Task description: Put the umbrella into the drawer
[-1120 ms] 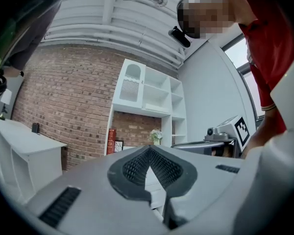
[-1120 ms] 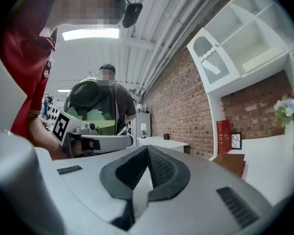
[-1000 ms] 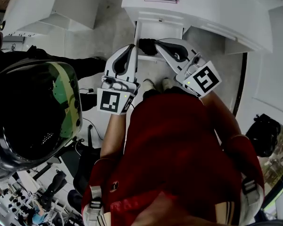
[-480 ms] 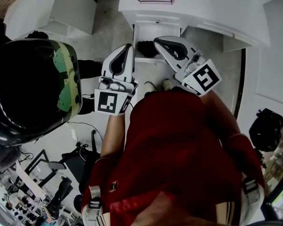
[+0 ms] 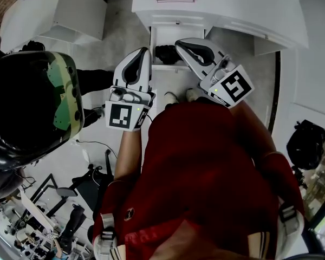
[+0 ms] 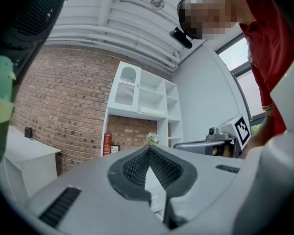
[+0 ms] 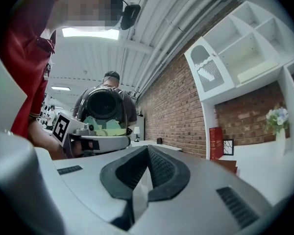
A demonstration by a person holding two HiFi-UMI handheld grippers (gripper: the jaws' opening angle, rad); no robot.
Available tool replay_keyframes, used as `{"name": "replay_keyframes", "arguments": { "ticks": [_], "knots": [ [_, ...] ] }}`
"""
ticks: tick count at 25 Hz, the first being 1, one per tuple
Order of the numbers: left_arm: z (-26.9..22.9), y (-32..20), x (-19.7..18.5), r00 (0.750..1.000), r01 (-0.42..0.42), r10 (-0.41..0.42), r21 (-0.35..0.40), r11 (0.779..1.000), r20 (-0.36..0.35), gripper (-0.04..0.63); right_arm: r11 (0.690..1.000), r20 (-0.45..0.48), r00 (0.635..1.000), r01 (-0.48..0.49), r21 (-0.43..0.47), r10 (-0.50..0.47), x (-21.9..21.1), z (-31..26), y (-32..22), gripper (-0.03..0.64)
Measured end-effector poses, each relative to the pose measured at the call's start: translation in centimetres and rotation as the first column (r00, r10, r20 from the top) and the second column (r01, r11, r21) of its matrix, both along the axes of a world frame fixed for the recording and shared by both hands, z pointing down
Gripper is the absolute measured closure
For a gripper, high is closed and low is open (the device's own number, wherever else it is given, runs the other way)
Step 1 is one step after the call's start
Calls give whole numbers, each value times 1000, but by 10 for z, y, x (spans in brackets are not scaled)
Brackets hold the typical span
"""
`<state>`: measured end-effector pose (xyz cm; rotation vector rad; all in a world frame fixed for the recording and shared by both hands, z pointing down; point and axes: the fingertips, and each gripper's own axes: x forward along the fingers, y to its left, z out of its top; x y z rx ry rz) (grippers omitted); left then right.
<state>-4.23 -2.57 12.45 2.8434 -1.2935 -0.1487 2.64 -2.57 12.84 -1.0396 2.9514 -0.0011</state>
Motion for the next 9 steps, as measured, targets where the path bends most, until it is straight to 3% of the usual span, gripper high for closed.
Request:
{"name": "replay_keyframes", "arguments": {
  "ticks": [9],
  "knots": [
    [-7,4,-2,1000,-7,7,-1,1000,14,589,1000,-12,1000,-4,4,4,2,-9,6,617]
  ]
}}
